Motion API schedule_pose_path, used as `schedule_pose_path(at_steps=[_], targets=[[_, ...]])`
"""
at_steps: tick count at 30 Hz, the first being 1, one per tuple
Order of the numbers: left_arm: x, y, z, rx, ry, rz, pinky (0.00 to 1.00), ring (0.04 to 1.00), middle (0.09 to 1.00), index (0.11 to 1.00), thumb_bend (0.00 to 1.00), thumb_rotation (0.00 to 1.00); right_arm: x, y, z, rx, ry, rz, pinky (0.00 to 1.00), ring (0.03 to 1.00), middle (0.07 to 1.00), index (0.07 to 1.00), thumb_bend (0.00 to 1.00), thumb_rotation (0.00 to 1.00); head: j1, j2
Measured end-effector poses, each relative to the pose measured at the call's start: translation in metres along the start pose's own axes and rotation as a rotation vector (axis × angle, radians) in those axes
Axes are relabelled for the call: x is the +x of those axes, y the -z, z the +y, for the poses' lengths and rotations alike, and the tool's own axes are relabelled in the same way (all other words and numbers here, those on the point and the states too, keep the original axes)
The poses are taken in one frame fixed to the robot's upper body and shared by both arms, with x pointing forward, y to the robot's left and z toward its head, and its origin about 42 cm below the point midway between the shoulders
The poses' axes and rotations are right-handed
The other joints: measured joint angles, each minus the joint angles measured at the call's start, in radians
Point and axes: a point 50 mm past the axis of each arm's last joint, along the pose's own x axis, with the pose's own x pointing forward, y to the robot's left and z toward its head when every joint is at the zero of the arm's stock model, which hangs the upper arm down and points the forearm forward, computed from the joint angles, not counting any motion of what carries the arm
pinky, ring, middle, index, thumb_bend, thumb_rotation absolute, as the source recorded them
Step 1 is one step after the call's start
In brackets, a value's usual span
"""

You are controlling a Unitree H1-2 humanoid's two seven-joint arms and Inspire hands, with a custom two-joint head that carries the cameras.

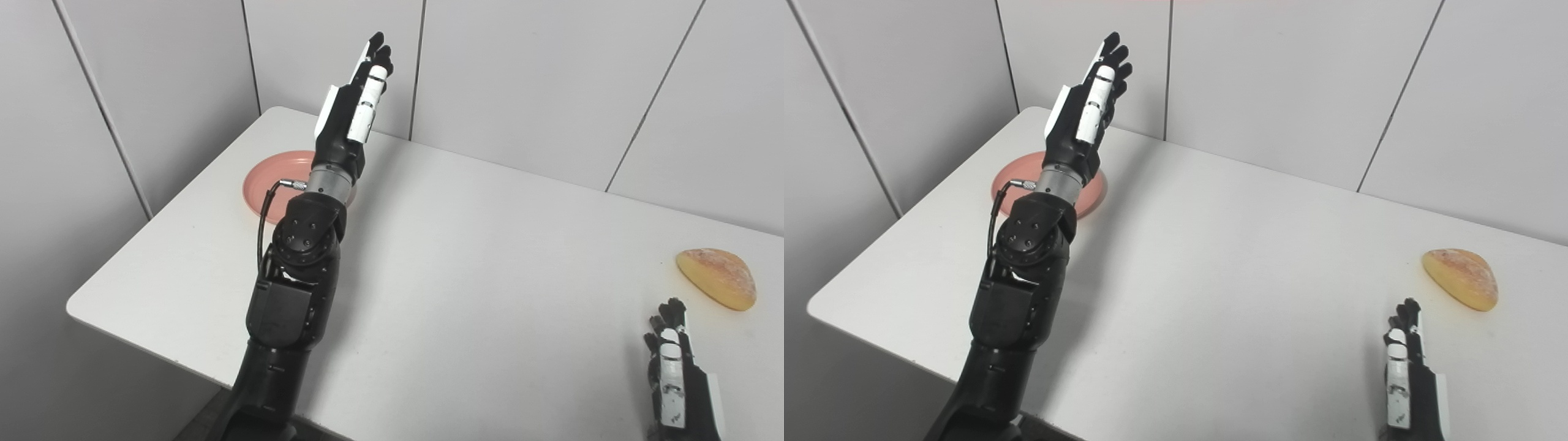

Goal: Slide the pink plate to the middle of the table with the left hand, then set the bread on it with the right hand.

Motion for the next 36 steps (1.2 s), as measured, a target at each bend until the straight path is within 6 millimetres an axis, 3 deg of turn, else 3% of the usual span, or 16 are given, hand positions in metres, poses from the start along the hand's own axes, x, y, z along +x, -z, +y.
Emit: schedule_pose_path(at_steps=[6, 12, 22, 36], targets=[[0.013, -0.005, 0.021, 0.019, -0.053, 0.002, 0.93, 0.928, 0.947, 0.944, 0.42, 1.0, 0.0, 0.0, 0.0, 0.004, -0.002, -0.001, 1.0, 1.0, 1.0, 1.0, 0.16, 1.0, 0.005, 0.002], [0.02, -0.003, 0.045, 0.051, -0.091, 0.024, 0.96, 0.929, 0.949, 0.949, 0.41, 1.0, 0.0, 0.0, 0.0, 0.004, -0.001, -0.001, 1.0, 1.0, 1.0, 1.0, 0.17, 1.0, 0.009, 0.002], [0.034, 0.0, 0.082, 0.038, -0.17, 0.059, 0.92, 0.916, 0.929, 0.928, 0.4, 1.0, 0.0, 0.0, -0.001, 0.002, -0.001, 0.0, 1.0, 1.0, 1.0, 1.0, 0.18, 1.0, 0.015, 0.005], [0.038, 0.022, 0.123, 0.016, -0.263, 0.142, 0.87, 0.904, 0.91, 0.901, 0.38, 1.0, 0.0, 0.0, -0.002, 0.032, -0.01, -0.001, 1.0, 1.0, 1.0, 1.0, 0.17, 1.0, 0.023, 0.002]])
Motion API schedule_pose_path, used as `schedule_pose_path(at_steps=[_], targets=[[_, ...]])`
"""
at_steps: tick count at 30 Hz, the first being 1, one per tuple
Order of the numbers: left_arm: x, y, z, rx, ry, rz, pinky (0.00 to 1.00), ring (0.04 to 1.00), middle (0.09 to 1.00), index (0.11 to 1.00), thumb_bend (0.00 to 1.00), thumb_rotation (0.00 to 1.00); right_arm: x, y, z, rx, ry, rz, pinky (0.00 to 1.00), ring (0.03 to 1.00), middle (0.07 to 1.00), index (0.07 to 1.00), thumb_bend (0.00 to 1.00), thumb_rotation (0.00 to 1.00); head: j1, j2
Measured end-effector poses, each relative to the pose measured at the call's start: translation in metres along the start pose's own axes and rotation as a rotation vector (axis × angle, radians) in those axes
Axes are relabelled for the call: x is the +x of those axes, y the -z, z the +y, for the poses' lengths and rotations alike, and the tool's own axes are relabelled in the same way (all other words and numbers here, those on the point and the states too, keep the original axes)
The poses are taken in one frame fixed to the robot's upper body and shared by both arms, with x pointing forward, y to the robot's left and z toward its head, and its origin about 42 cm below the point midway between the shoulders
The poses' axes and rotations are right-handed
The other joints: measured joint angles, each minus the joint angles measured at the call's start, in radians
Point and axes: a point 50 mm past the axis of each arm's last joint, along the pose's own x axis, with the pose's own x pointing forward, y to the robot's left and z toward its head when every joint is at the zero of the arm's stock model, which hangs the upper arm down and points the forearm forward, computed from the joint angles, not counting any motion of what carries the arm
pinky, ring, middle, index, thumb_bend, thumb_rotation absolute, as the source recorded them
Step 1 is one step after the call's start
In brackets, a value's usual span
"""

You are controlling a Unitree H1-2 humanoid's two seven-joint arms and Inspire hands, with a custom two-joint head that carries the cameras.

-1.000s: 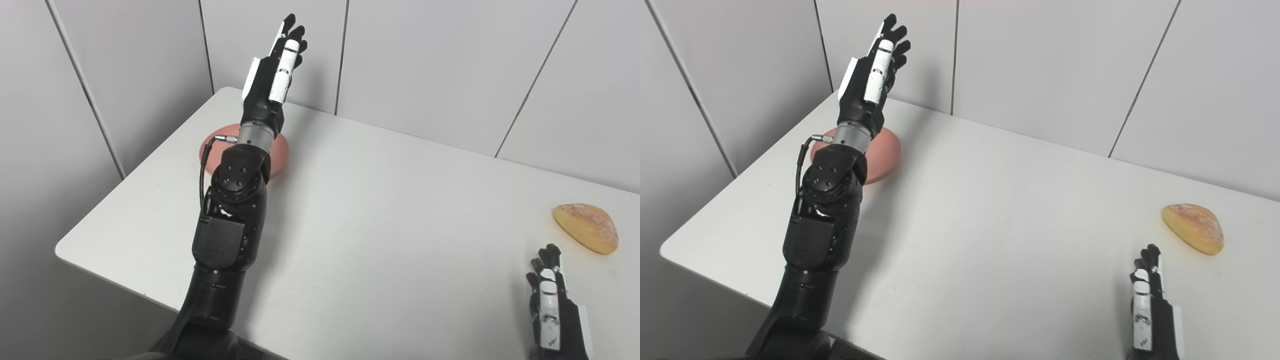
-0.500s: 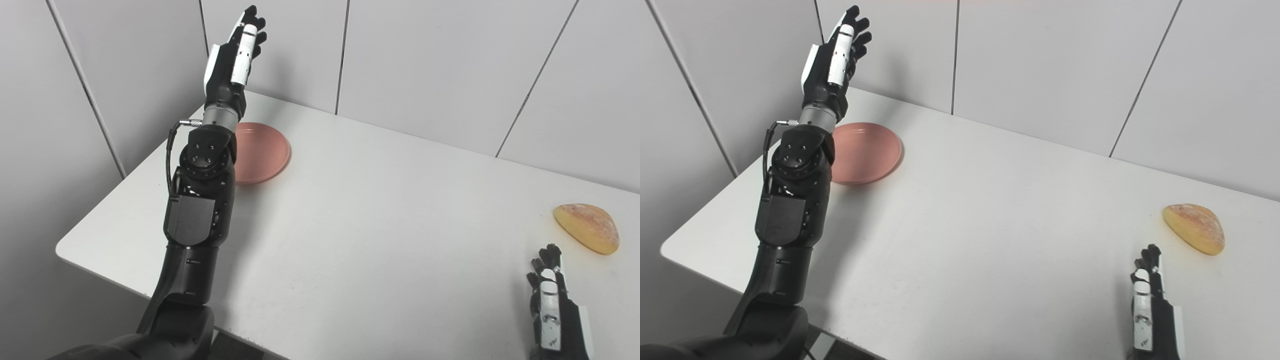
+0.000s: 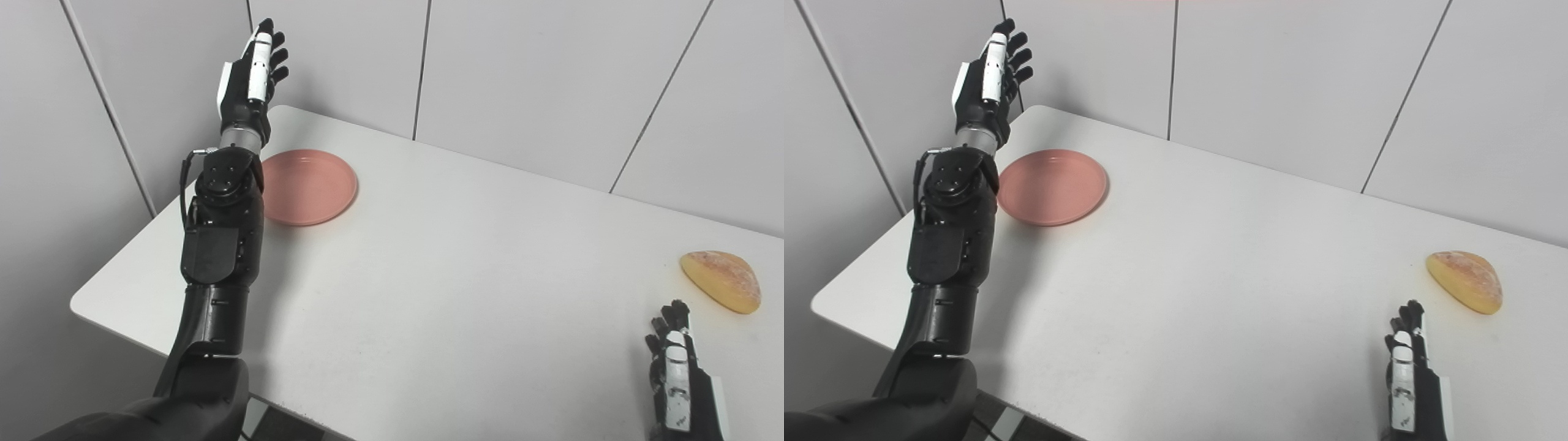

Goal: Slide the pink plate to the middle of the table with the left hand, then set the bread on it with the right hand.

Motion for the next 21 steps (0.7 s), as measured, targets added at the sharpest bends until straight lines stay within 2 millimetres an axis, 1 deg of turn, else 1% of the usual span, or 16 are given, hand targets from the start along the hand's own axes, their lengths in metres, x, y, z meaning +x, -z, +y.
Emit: schedule_pose_path(at_steps=[2, 6, 13, 21], targets=[[0.002, 0.0, 0.006, -0.016, -0.007, 0.002, 0.84, 0.88, 0.886, 0.877, 0.37, 1.0, 0.0, 0.0, 0.0, 0.0, 0.0, 0.001, 1.0, 1.0, 1.0, 1.0, 0.17, 1.0, 0.003, -0.002], [0.003, 0.006, 0.019, -0.017, -0.024, 0.026, 0.85, 0.877, 0.884, 0.876, 0.38, 1.0, 0.0, 0.001, 0.0, -0.001, 0.003, -0.003, 1.0, 1.0, 1.0, 1.0, 0.17, 1.0, 0.005, -0.002], [0.003, 0.018, 0.035, -0.043, -0.049, 0.055, 0.83, 0.868, 0.878, 0.855, 0.37, 1.0, 0.0, 0.0, -0.001, 0.015, 0.004, -0.011, 1.0, 1.0, 1.0, 1.0, 0.17, 1.0, 0.008, 0.0], [0.004, 0.027, 0.048, -0.029, -0.07, 0.077, 0.88, 0.881, 0.889, 0.883, 0.38, 1.0, 0.001, 0.0, -0.002, 0.022, 0.002, -0.012, 1.0, 1.0, 1.0, 1.0, 0.17, 1.0, 0.012, 0.002]])
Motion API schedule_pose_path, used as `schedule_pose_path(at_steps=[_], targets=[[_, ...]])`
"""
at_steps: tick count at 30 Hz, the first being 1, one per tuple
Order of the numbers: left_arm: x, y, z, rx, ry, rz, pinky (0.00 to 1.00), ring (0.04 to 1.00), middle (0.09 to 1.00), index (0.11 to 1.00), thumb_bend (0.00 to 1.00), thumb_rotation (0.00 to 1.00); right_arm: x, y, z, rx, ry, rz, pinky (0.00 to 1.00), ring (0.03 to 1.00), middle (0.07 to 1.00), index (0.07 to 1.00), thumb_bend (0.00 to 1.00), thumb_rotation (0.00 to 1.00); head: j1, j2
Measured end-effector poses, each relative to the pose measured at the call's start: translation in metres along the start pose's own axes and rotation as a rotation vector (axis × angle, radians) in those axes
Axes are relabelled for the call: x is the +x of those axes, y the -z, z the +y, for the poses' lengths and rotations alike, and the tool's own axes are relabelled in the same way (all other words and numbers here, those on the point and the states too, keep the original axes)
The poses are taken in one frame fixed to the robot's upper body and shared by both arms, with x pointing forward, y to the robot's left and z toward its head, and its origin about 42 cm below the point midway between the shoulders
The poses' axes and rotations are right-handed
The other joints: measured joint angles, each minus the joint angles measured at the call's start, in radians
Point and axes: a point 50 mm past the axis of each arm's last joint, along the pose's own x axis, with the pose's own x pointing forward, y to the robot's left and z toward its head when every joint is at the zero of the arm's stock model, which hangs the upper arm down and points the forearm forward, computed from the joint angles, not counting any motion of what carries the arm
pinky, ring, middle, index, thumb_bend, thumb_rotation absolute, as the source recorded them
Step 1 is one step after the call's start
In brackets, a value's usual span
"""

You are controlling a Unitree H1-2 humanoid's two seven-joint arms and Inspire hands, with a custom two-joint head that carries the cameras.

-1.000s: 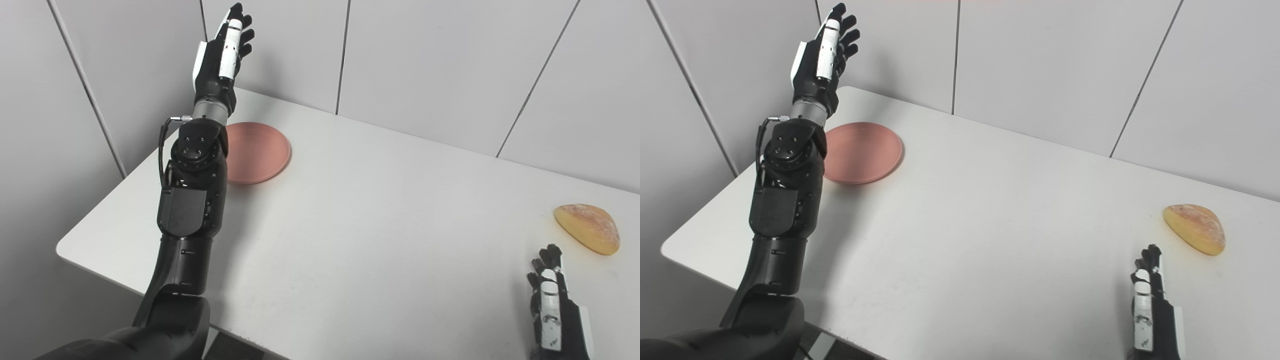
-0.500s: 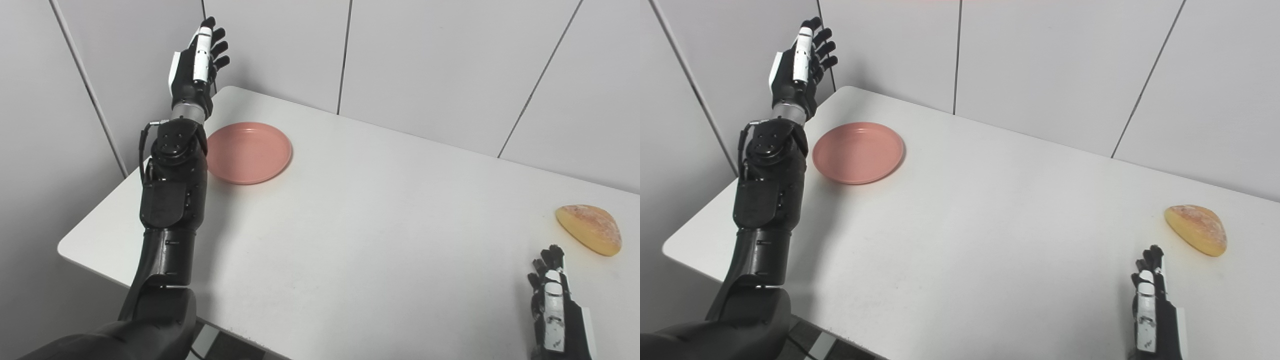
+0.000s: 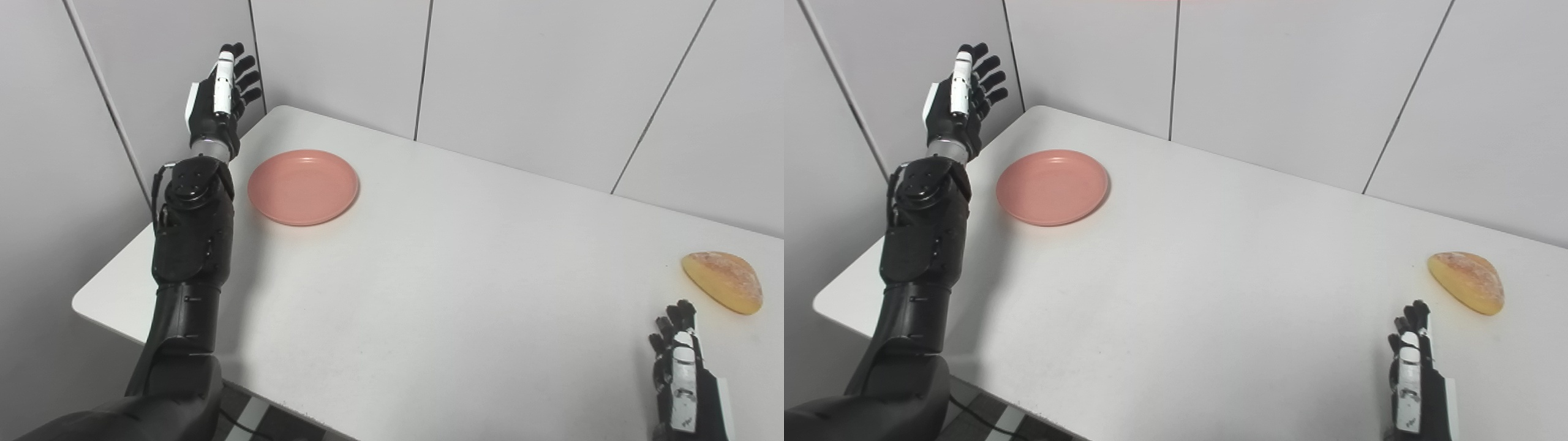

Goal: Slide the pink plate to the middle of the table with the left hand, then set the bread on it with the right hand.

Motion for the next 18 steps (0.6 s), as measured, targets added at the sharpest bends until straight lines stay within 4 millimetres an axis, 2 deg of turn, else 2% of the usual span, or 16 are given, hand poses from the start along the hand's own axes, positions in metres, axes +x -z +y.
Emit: schedule_pose_path(at_steps=[5, 10, 18], targets=[[0.0, 0.007, 0.012, 0.004, -0.017, 0.004, 0.88, 0.878, 0.884, 0.877, 0.39, 1.0, 0.0, 0.0, 0.0, 0.007, -0.007, 0.0, 1.0, 1.0, 1.0, 1.0, 0.17, 1.0, 0.0, 0.002], [-0.002, 0.022, 0.022, -0.025, -0.027, 0.05, 0.83, 0.869, 0.874, 0.856, 0.38, 1.0, 0.0, 0.0, 0.0, 0.007, -0.008, 0.0, 1.0, 1.0, 1.0, 1.0, 0.16, 1.0, 0.002, 0.002], [-0.002, 0.035, 0.027, -0.051, -0.036, 0.075, 0.84, 0.876, 0.884, 0.867, 0.38, 1.0, 0.0, 0.0, -0.001, 0.005, -0.008, -0.001, 1.0, 1.0, 1.0, 1.0, 0.17, 1.0, 0.005, 0.006]])
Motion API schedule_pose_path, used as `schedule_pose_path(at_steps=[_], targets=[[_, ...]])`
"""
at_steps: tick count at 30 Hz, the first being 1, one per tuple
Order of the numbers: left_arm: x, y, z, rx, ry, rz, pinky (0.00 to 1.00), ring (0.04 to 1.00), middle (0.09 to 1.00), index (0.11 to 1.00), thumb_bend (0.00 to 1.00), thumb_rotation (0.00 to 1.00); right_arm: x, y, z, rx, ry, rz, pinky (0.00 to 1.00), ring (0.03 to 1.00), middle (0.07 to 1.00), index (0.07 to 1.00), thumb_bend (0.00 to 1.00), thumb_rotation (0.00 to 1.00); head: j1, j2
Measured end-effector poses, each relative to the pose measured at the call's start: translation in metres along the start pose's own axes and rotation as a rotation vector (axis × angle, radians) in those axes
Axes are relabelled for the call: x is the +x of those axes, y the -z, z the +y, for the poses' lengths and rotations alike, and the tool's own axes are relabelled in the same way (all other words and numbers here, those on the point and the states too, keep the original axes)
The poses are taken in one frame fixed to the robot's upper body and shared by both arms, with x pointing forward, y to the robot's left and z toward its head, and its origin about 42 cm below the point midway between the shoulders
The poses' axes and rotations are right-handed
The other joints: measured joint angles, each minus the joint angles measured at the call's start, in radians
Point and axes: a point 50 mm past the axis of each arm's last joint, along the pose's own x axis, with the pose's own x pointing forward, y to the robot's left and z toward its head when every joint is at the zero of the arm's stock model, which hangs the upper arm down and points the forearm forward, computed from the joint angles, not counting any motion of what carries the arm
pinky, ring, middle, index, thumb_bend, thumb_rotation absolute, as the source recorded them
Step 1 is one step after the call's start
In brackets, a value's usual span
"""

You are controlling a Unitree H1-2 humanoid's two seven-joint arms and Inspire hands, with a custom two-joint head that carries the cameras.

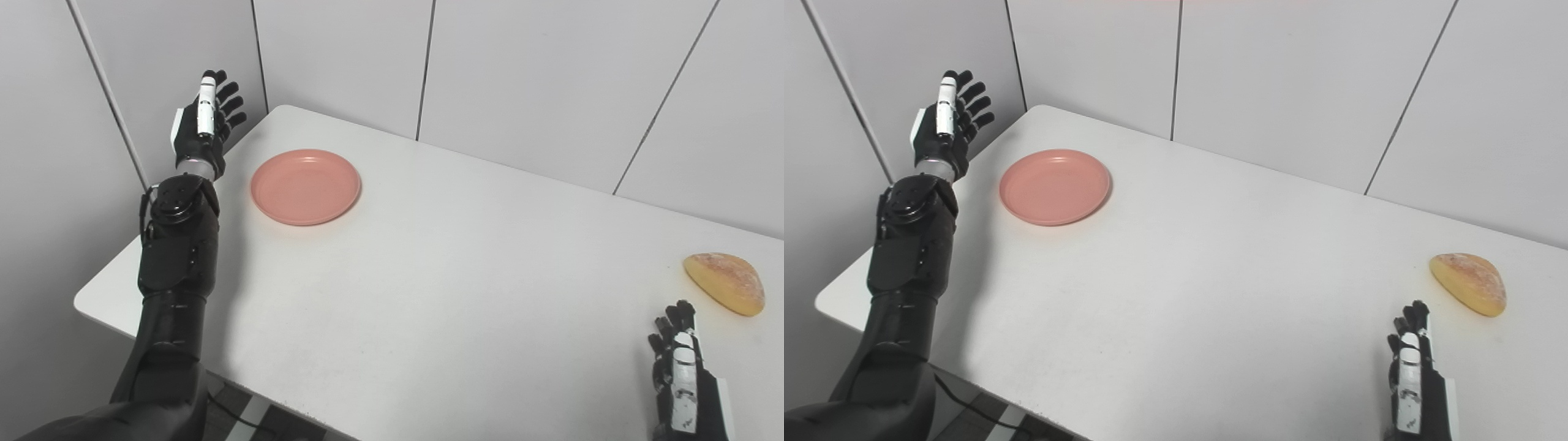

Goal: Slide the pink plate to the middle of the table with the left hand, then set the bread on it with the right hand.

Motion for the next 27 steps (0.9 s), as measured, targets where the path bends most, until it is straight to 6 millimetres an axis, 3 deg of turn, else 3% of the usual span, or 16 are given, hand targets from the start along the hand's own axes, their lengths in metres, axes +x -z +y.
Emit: schedule_pose_path(at_steps=[15, 27], targets=[[-0.005, 0.02, 0.008, 0.003, -0.018, 0.056, 0.82, 0.853, 0.86, 0.844, 0.37, 1.0, 0.0, 0.0, -0.002, 0.001, -0.007, 0.0, 1.0, 1.0, 1.0, 1.0, 0.18, 1.0, 0.003, 0.003], [-0.007, 0.041, 0.009, 0.031, -0.031, 0.112, 0.88, 0.905, 0.9, 0.89, 0.38, 1.0, -0.001, -0.001, -0.002, -0.01, -0.004, 0.001, 1.0, 1.0, 1.0, 1.0, 0.2, 1.0, 0.006, 0.005]])
